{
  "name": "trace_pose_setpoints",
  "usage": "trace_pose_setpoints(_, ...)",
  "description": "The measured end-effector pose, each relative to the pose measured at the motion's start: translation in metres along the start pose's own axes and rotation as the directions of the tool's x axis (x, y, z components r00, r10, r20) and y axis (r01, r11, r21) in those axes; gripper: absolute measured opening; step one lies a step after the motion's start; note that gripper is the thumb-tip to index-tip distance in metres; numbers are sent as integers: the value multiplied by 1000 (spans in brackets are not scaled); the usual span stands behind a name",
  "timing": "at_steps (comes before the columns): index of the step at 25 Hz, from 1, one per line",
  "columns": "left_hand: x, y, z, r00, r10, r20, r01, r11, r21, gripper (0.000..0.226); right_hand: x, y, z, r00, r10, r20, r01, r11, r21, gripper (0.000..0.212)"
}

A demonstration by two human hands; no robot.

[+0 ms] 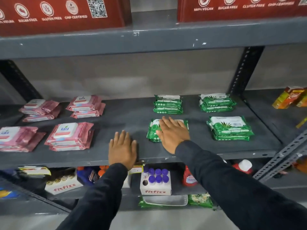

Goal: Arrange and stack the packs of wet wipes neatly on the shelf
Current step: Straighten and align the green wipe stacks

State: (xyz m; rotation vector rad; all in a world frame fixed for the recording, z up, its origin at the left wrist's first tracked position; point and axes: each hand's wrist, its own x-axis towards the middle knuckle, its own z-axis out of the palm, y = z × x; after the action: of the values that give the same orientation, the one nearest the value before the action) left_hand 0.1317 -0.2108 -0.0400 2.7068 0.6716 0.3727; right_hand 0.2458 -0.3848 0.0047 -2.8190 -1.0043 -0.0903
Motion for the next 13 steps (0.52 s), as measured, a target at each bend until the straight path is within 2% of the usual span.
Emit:
trace_pose_setpoints(4,-5,-19,11,995,-19,99,-1,981,195,63,-2,0,20,1000,13,3,-13,995,-100,61)
trace_pose_setpoints(6,-4,-20,13,995,-29,97,6,975,223,64,-2,1,23,999,4,-37,-9,990,-141,64)
trace_pose_setpoints(8,-3,-19,13,995,-28,100,4,973,231,64,-4,0,20,1000,15,-2,-15,988,-156,66)
trace_pose_setpoints(11,-3,-18,11,993,-27,111,1,973,229,65,-1,-1,1,996,-4,90,6,1000,-13,66)
trace_pose_setpoints(13,-4,-19,9,992,-21,126,-8,973,229,65,-3,17,-28,998,50,29,-53,994,99,68)
